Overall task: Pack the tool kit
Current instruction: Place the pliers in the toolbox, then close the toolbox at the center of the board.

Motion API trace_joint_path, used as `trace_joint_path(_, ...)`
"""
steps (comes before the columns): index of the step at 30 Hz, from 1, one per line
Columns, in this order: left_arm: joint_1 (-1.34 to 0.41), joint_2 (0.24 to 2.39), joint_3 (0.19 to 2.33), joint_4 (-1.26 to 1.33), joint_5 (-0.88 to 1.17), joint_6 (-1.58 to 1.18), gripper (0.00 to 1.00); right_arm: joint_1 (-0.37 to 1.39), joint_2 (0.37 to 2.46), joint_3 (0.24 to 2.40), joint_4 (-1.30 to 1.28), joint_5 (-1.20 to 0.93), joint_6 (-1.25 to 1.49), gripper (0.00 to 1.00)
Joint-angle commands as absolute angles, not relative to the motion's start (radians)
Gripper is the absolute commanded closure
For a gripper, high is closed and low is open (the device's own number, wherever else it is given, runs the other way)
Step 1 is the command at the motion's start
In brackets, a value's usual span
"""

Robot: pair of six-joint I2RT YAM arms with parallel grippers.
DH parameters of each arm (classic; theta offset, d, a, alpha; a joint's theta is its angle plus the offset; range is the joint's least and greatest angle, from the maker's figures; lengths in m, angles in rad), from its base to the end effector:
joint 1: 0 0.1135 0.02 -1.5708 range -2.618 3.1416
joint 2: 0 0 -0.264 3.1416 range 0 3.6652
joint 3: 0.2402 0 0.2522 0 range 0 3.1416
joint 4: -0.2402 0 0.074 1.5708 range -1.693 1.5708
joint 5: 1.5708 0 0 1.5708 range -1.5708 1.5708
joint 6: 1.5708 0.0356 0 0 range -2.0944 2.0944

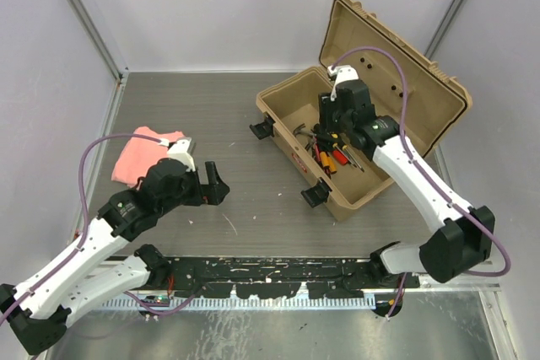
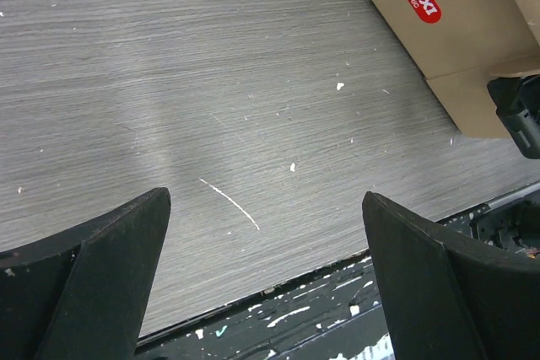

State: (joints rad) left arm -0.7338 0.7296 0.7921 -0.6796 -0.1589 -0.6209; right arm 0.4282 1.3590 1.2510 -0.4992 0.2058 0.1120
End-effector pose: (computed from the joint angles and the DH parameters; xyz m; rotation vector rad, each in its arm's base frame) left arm 0.1174 -0.0983 0.3015 0.0344 2.2413 -0.5862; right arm 0.2795 0.1196 0.3427 -0.2250 2.1530 0.0865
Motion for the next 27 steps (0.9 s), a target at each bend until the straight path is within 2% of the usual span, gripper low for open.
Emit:
trace_joint_path(1,-0.736,0.723,0.789,-0.606,-0.132,-0.636,0.02,0.431,1.266,1.267,-0.449,0.141,0.172,0.48)
trace_joint_path(8,-0.735,0.727,0.778,-0.579,-0.114,-0.648,0.02,0.431,1.11,1.271,-0.284,0.162,0.029,0.44)
trace_joint_path(11,-0.736,0.731,0.774,-0.568,-0.104,-0.655,0.02,0.432,1.106,1.328,-0.22,0.309,-0.067,0.4)
trace_joint_path(14,-0.735,0.735,0.775,-0.558,-0.093,-0.657,0.02,0.432,1.153,1.447,-0.241,0.435,-0.125,0.39)
trace_joint_path(19,-0.736,0.742,0.787,-0.563,-0.079,-0.652,0.02,0.428,1.244,1.611,-0.308,0.492,-0.208,0.38)
trace_joint_path(23,-0.736,0.74,0.782,-0.561,-0.07,-0.652,0.02,0.385,1.31,1.747,-0.394,0.512,-0.214,0.35)
trace_joint_path(27,-0.736,0.74,0.778,-0.56,-0.063,-0.652,0.02,0.291,1.397,1.948,-0.549,0.437,-0.195,0.31)
